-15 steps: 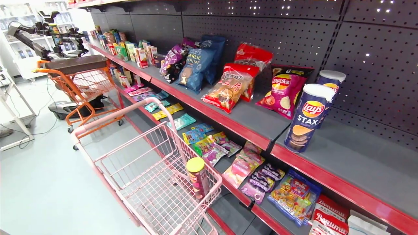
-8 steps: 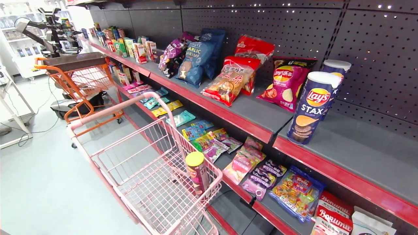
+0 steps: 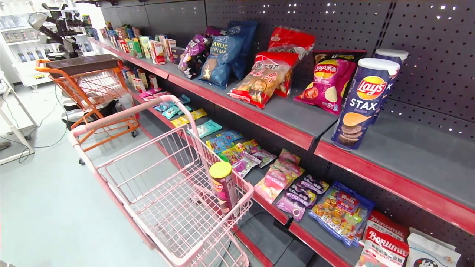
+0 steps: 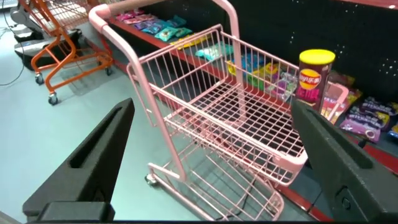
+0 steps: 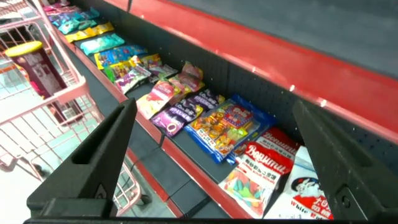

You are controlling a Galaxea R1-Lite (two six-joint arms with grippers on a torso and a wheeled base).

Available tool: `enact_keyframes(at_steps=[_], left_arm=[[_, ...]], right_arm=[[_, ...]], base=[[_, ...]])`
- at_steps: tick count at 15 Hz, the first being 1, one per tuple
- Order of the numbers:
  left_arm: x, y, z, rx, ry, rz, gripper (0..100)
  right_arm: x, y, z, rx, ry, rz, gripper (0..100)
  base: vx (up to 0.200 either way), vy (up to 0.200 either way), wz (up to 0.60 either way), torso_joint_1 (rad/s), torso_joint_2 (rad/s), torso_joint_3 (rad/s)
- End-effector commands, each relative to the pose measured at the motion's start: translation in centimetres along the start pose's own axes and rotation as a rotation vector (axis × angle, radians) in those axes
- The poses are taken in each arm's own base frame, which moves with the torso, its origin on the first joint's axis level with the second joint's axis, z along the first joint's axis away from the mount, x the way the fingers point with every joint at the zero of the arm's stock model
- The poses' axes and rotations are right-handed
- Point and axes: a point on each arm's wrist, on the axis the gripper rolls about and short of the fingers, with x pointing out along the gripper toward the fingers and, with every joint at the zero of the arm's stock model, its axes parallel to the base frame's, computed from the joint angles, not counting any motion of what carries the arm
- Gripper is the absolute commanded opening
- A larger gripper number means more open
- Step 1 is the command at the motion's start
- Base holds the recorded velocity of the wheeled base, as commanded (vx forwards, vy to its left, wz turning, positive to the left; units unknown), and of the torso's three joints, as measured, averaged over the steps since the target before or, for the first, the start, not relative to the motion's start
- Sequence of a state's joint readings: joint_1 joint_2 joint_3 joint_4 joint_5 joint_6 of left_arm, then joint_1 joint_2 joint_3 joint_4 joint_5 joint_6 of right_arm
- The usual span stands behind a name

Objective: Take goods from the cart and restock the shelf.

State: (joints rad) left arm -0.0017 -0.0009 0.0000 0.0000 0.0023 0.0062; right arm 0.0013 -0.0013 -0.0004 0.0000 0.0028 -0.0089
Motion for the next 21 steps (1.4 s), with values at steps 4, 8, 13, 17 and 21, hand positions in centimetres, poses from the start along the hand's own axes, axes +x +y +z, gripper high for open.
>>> enact_keyframes(at_steps=[4,8,13,17,21], left_arm=[[0.0,0.0,0.0,0.000,0.001,0.001,100],[0.0,0.0,0.0,0.003,0.001,0.001,100],[1.0,0.0,10.7,-0.052,-0.080,-0.030,100],[10.3,0.3,19.5,-0.137,0.037,0.106,100],[21.5,-0.8,16.0,-0.108,0.143,-0.074,100]], right_arm=[[0.0,0.0,0.0,0.000,0.002,0.001,100],[0.0,0.0,0.0,0.003,0.000,0.001,100],[0.0,0.0,0.0,0.004,0.002,0.001,100],[0.0,0.0,0.0,0.004,0.000,0.001,100],[0.0,0.0,0.0,0.006,0.000,0.001,100]], base=[[0.000,0.000,0.00,-0.201,0.55,0.339],[0.000,0.000,0.00,-0.177,0.53,0.348],[0.000,0.000,0.00,-0.040,0.14,0.098],[0.000,0.000,0.00,0.000,0.00,0.000],[0.000,0.000,0.00,0.000,0.00,0.000]])
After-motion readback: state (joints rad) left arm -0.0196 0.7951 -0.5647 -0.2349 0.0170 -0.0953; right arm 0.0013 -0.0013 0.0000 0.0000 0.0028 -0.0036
